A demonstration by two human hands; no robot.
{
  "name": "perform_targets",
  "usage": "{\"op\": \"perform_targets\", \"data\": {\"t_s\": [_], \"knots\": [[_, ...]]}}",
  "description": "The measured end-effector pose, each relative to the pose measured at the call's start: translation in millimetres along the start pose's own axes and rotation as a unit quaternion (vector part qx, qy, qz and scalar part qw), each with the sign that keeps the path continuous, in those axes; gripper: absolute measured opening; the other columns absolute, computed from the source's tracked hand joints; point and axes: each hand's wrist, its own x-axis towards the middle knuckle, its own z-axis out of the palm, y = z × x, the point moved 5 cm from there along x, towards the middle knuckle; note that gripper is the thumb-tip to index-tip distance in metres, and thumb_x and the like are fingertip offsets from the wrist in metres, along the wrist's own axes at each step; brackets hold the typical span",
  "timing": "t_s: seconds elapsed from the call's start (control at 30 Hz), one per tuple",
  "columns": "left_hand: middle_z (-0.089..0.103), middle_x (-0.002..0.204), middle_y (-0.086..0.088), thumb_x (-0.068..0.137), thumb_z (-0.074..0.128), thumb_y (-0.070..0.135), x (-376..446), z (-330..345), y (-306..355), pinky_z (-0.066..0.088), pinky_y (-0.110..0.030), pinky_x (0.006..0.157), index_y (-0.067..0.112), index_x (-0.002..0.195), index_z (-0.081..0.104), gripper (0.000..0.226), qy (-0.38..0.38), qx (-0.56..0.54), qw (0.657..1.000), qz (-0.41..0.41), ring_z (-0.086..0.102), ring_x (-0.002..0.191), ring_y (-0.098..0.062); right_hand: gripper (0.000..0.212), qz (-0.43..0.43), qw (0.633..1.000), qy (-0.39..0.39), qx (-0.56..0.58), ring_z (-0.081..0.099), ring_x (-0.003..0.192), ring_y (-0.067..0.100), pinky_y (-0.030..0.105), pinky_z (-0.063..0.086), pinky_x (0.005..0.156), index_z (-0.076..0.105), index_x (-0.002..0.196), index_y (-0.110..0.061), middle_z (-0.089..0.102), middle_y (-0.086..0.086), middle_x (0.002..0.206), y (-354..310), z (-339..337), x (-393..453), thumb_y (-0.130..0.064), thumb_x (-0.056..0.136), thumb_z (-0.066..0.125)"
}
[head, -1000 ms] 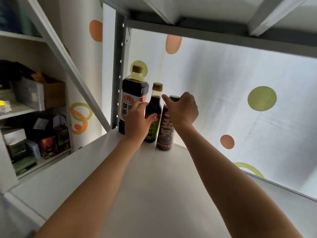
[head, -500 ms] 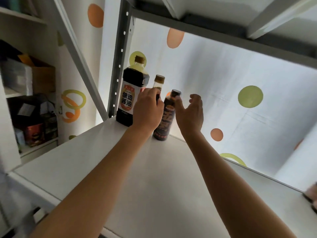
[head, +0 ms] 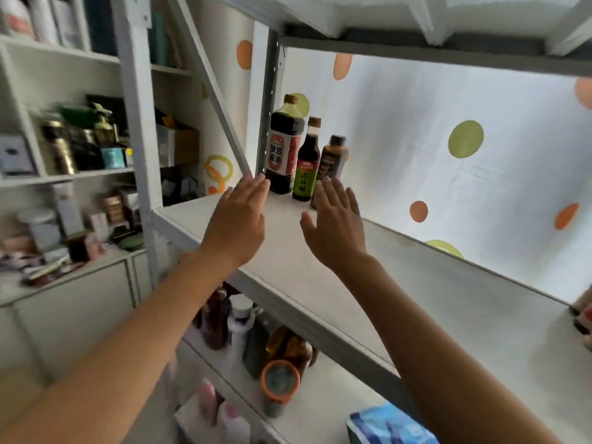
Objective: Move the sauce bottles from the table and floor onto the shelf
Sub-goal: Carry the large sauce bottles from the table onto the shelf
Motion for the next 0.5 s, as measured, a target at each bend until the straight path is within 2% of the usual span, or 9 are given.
{"op": "perform_targets", "data": {"t_s": [0.23,0.33,0.37,0.43,0.5], "knots": [[0.005,0.162,0.001,0.1,0.035,0.01,-131.1,-87.8,26.4,-0.004,-0.034,0.12,0.015,0.154,0.01,0.06,-0.023,0.095,0.993,-0.071,-0.002,0.15,-0.015,0.065,-0.175,0.973,-0.085,0.121,-0.005,0.153,0.014,0.032,-0.005,0.124,0.011,0.158,-0.013,0.006,0.004,0.166,-79.6,-39.0,-84.1,-0.041,0.105,0.037],[0.012,0.162,-0.001,0.097,0.03,0.016,-199.1,-134.7,19.5,0.004,-0.043,0.122,0.016,0.154,0.015,0.059,-0.022,0.136,0.985,-0.103,-0.001,0.149,-0.014,0.063,-0.23,0.952,-0.082,0.182,-0.005,0.152,0.011,0.028,-0.009,0.122,0.012,0.158,-0.015,0.006,0.002,0.166,-128.6,-47.9,-118.8,-0.038,0.105,0.037],[0.013,0.162,-0.001,0.096,0.031,0.016,-208.3,-141.2,20.6,0.005,-0.042,0.122,0.017,0.154,0.015,0.06,-0.019,0.143,0.984,-0.108,0.0,0.149,-0.014,0.063,-0.235,0.948,-0.08,0.198,-0.006,0.151,0.009,0.026,-0.01,0.121,0.012,0.158,-0.016,0.007,0.002,0.166,-133.8,-51.9,-124.3,-0.035,0.104,0.038],[0.013,0.162,-0.001,0.096,0.039,0.011,-266.2,-179.1,13.7,0.004,-0.039,0.122,0.016,0.154,0.017,0.062,-0.009,0.182,0.971,-0.154,0.0,0.149,-0.013,0.064,-0.273,0.923,-0.091,0.254,-0.007,0.15,0.005,0.026,-0.009,0.12,0.014,0.158,-0.017,0.008,0.001,0.166,-185.2,-53.2,-161.7,-0.032,0.103,0.042],[0.012,0.162,-0.002,0.094,0.044,0.007,-288.3,-190.0,17.6,0.007,-0.041,0.122,0.014,0.154,0.017,0.066,0.0,0.173,0.973,-0.155,0.0,0.149,-0.015,0.067,-0.264,0.919,-0.068,0.283,-0.007,0.149,0.004,0.025,-0.008,0.121,0.017,0.158,-0.016,0.011,0.001,0.165,-197.5,-53.3,-179.3,-0.03,0.1,0.047]]}}
